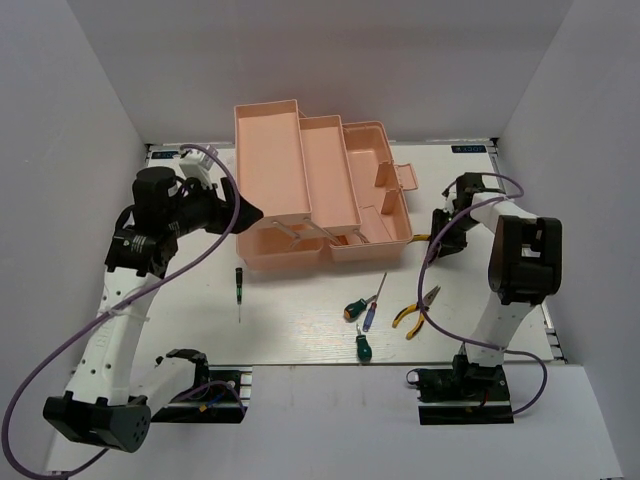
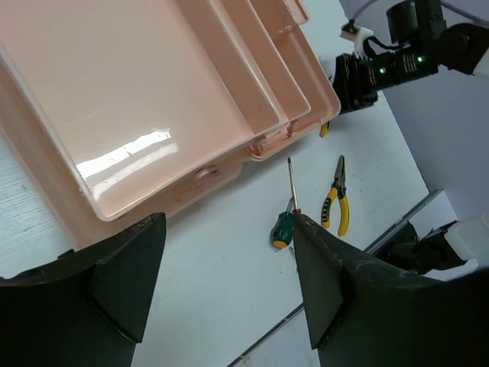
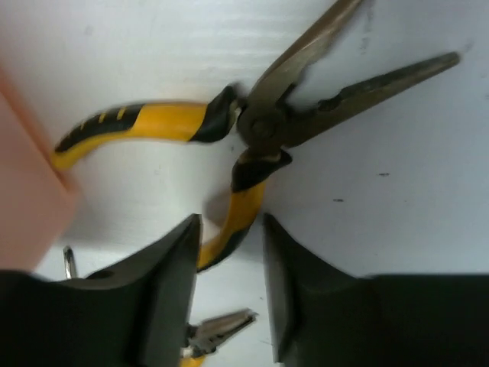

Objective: Sort the tools into containers

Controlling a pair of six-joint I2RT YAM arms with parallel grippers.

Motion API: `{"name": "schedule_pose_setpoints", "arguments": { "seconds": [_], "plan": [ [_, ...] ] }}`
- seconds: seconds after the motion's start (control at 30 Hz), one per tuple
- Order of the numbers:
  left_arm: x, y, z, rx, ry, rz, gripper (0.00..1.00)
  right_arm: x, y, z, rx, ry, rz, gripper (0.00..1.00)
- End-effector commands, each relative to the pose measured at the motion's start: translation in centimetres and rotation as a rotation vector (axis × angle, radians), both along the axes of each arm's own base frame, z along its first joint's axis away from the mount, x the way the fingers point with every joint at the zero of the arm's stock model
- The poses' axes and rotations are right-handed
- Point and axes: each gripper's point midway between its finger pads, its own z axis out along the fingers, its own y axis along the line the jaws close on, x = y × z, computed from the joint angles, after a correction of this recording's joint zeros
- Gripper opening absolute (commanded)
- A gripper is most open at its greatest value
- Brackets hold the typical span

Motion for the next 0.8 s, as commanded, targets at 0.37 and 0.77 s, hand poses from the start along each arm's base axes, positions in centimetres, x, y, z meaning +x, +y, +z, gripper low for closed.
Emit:
{"name": "schedule_pose_setpoints", "arguments": {
  "seconds": [0.37, 0.77],
  "plan": [
    [-0.4, -12.7, -5.8, 0.056, 0.094, -0.35, 0.4, 1.9, -4.9, 8.0, -0.178, -0.302, -0.079, 0.0],
    [-2.5, -24.9, -12.8, 0.207, 0.085, -0.628, 0.72, 7.8, 4.3, 17.5, -0.011, -0.68, 0.454, 0.0]
  ]
}}
